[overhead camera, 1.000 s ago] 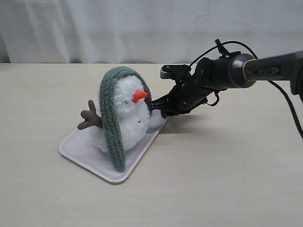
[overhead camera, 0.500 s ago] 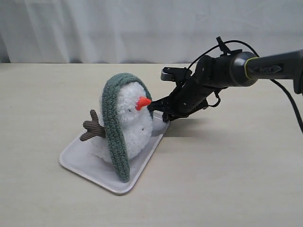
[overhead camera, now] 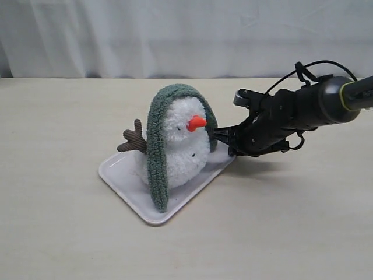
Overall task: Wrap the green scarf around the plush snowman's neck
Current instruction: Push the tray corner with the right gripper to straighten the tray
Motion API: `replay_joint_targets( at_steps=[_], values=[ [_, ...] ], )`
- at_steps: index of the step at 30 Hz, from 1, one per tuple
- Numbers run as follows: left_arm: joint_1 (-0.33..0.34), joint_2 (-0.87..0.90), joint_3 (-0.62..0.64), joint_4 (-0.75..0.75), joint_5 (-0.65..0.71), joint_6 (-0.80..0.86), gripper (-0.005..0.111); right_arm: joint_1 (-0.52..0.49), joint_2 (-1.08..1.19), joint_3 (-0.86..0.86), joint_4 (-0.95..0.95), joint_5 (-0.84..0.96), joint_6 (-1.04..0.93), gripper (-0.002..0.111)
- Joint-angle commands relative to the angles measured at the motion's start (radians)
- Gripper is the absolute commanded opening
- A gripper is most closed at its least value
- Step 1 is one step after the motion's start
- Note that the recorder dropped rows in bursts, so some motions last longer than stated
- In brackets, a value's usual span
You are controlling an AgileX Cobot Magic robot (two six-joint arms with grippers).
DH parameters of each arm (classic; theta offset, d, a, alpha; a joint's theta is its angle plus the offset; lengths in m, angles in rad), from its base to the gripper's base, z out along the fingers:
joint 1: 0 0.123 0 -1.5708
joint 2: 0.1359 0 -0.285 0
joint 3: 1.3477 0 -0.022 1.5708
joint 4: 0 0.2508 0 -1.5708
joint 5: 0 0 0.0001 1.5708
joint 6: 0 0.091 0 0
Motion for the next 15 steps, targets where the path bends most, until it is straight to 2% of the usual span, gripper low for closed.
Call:
replay_joint_targets(
  at_steps=[1, 6, 13, 15],
  values=[
    [0.001, -0.003, 0.004, 0.000, -0.011, -0.002, 0.000, -0.021, -0.041, 0.117, -0.005, -0.017, -0.002, 0.004],
    [0.001, -0.003, 0.004, 0.000, -0.011, -0.002, 0.000, -0.021, -0.120, 0.274, 0.015, -0.071, -0.002, 0.004],
    [0.001, -0.003, 0.004, 0.000, -0.011, -0.002, 0.000, -0.021, -0.132, 0.311, 0.011, 0.096, -0.070, 0.005],
    [0.001, -0.003, 0.004, 0.000, -0.011, -0.002, 0.000, -0.021, -0.132, 0.311, 0.011, 0.115, -0.084, 0.008]
  ],
)
